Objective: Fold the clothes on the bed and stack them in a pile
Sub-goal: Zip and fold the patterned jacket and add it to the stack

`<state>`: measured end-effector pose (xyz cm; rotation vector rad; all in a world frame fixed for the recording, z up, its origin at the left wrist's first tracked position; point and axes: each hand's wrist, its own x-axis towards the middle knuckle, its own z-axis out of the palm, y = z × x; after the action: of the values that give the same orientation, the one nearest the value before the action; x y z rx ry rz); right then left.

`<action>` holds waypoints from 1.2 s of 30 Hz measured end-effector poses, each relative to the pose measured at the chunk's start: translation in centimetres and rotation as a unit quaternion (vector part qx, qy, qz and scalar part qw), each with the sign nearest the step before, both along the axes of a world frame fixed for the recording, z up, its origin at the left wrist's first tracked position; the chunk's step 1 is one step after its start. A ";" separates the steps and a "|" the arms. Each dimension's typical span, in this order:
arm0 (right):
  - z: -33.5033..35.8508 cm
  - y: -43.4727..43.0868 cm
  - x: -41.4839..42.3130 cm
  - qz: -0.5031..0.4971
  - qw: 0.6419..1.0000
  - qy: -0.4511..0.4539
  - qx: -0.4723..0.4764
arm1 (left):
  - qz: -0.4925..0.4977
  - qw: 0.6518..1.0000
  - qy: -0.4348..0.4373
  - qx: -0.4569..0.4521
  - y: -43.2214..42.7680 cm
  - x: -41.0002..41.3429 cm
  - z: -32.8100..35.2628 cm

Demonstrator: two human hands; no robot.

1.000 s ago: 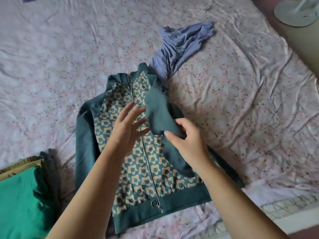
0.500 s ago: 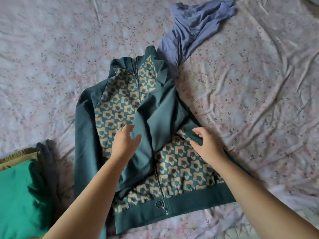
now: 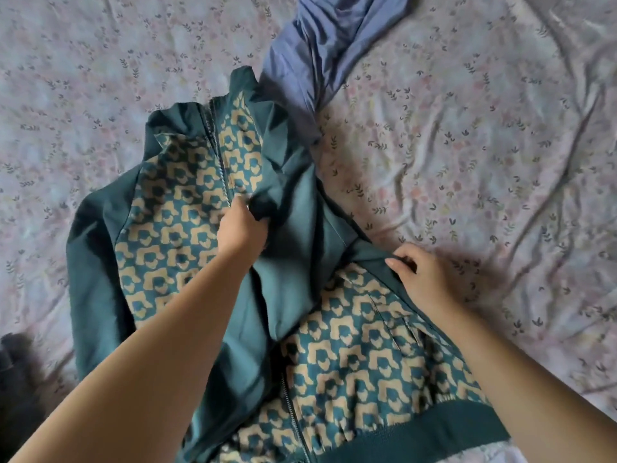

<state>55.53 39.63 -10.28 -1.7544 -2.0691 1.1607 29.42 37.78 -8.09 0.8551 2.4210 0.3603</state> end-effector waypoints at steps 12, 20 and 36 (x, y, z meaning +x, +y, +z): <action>-0.2 5.4 2.1 -0.150 0.986 0.006 -0.071 | 0.055 0.963 -0.234 0.120 4.7 -0.5 0.0; -1.0 8.9 2.3 -0.144 0.989 -0.035 -0.026 | 0.131 0.942 -0.244 0.192 4.0 0.4 -0.8; 1.1 3.2 -4.8 -0.387 0.904 0.116 -0.137 | -0.041 0.984 -0.067 0.162 10.1 1.9 1.4</action>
<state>50.70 42.84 -9.21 -2.1187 -0.9251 1.3205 31.31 47.91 -6.64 1.0303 2.2276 0.7693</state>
